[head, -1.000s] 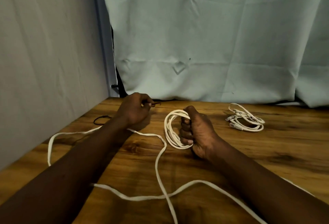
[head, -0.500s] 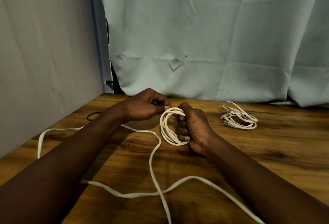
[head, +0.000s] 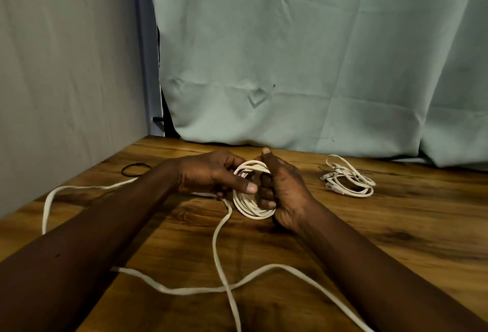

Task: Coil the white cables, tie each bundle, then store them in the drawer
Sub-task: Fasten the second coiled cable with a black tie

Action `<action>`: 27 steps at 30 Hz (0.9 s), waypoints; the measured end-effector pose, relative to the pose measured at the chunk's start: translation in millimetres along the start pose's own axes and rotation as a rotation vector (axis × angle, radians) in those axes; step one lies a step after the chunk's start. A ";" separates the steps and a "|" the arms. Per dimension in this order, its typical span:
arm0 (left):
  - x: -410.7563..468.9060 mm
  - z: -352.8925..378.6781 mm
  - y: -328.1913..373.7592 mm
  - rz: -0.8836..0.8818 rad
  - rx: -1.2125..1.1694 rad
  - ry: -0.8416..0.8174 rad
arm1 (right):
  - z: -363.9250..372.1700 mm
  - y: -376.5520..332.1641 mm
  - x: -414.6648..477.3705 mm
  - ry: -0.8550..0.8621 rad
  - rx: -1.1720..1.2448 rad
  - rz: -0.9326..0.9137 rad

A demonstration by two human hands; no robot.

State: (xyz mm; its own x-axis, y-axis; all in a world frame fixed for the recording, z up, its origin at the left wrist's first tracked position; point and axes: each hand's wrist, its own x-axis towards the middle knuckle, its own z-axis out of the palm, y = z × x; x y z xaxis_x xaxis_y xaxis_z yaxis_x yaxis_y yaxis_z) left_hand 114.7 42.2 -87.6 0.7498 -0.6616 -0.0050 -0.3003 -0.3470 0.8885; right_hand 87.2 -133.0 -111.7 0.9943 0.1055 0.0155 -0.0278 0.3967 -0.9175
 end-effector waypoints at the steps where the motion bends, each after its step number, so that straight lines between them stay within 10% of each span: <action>1: 3.4 3.8 0.8 0.015 0.053 0.055 | 0.4 -0.6 -0.5 0.001 0.003 -0.005; 27: 9.4 17.9 3.1 0.008 -0.515 0.392 | -7.7 -18.5 -13.8 -0.136 -0.208 -0.289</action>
State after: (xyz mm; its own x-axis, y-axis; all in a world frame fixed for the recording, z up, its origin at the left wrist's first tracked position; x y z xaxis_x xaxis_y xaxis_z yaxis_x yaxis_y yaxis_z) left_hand 110.3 23.0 -93.0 0.9378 -0.3370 0.0836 -0.0584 0.0843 0.9947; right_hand 74.8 -148.8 -98.0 0.9347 0.1420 0.3257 0.2876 0.2359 -0.9282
